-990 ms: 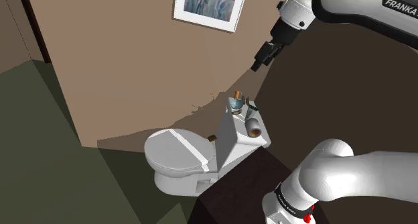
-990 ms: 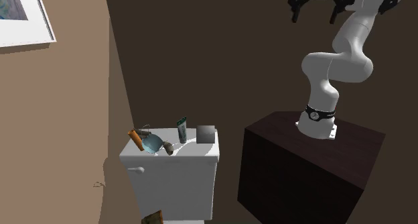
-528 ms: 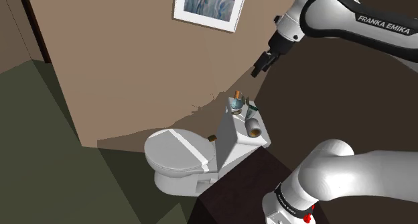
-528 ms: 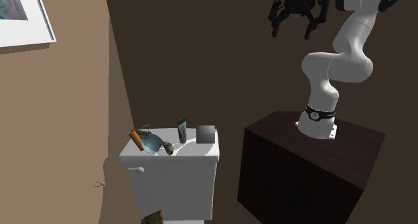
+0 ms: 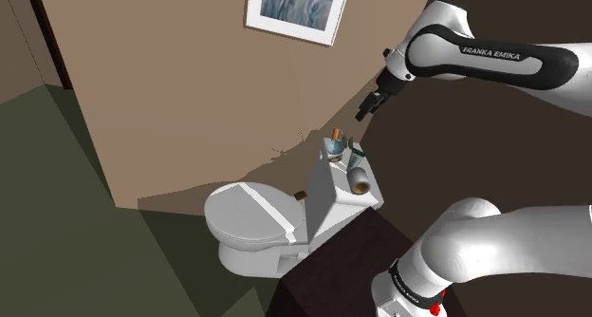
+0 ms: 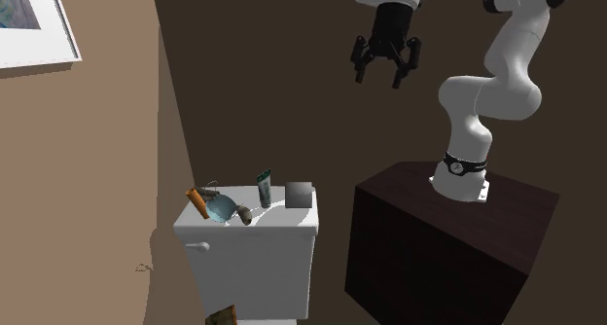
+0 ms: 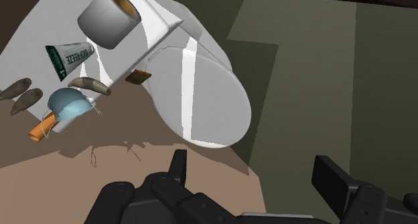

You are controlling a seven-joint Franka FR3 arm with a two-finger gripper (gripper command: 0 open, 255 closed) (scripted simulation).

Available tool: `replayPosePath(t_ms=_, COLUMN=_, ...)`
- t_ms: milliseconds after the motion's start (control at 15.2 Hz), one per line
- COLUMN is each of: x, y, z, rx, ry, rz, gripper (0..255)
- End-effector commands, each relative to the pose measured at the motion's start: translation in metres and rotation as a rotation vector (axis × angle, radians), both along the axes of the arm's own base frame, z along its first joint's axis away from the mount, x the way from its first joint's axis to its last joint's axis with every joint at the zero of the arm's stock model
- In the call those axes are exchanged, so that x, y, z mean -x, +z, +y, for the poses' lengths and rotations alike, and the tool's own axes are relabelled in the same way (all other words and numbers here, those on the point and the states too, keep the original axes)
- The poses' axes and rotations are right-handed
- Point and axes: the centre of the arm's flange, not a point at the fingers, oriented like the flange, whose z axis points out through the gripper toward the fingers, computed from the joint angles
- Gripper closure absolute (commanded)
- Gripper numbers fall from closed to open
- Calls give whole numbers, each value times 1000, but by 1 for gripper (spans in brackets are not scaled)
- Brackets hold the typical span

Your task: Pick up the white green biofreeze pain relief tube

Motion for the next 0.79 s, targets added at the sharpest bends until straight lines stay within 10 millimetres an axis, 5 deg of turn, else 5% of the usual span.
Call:
replayPosePath(t_ms=0, x=-6, y=-17, z=-20, rx=-1, ry=3, rz=-3, gripper=0)
replayPosePath(t_ms=726, x=-42, y=-112, z=-126, rx=-15, ry=12, rz=-6, gripper=0)
